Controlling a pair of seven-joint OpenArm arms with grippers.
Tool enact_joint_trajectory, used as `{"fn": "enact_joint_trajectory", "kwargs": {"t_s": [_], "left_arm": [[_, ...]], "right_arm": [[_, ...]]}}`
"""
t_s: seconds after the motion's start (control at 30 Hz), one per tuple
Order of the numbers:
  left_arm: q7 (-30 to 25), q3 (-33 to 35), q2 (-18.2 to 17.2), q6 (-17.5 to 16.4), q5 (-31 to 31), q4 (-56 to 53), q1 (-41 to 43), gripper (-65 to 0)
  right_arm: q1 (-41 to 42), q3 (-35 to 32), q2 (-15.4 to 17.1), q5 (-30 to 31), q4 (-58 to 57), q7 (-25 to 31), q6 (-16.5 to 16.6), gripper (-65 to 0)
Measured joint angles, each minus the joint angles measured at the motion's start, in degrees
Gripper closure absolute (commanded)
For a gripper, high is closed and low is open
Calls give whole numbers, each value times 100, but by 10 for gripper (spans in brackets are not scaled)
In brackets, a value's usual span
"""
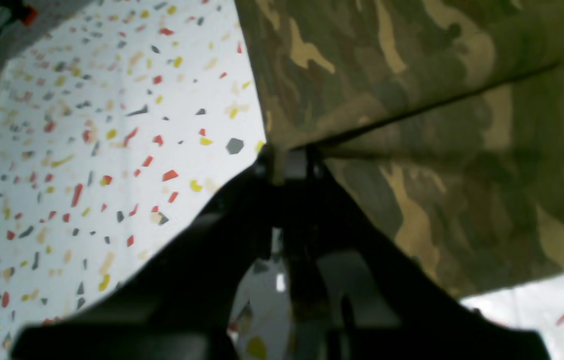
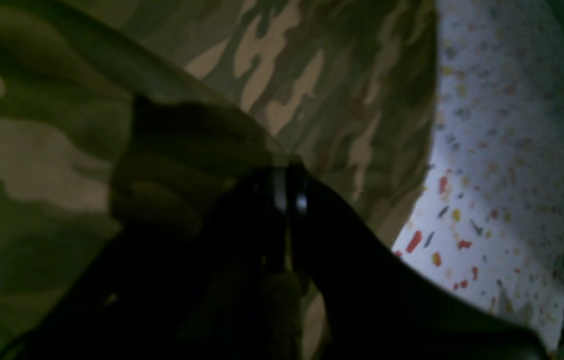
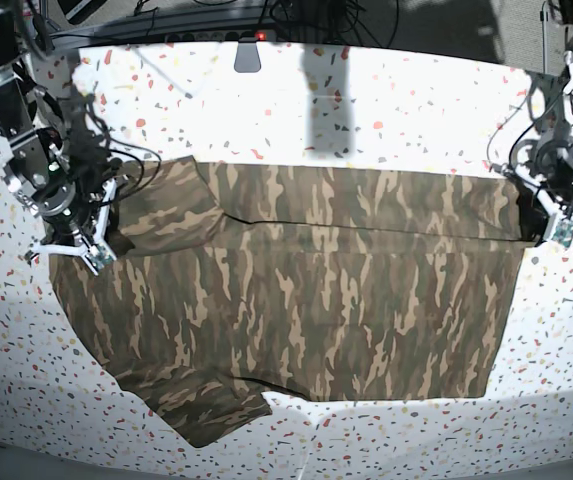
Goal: Fold the T-shirt properly
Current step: 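Lower the held shoulders and lay the collar edge back down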
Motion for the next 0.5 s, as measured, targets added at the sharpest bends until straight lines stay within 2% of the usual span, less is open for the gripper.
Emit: {"fn": "enact_joint_trajectory", "kwargs": {"t_s": [0.13, 0.33, 0.4, 0.47, 0.5], "left_arm": [[24, -2, 227, -55, 293, -306, -251, 0], [-107, -2, 240, -59, 291, -437, -280, 0], [-109, -2, 240, -57, 289, -437, -280, -137], [-101, -2, 238, -24, 310, -437, -280, -231], [-103, -4, 236, -24, 310, -437, -280, -237]], "right_arm": [[98, -55, 2, -4, -229, 2, 0, 0], [98, -55, 0, -7, -339, 4, 0, 0], [98, -55, 0, -7, -339, 2, 2, 0], [98, -55, 2, -13, -341, -7, -2, -124], [98, -55, 7, -35, -345, -68, -4, -196]]}}
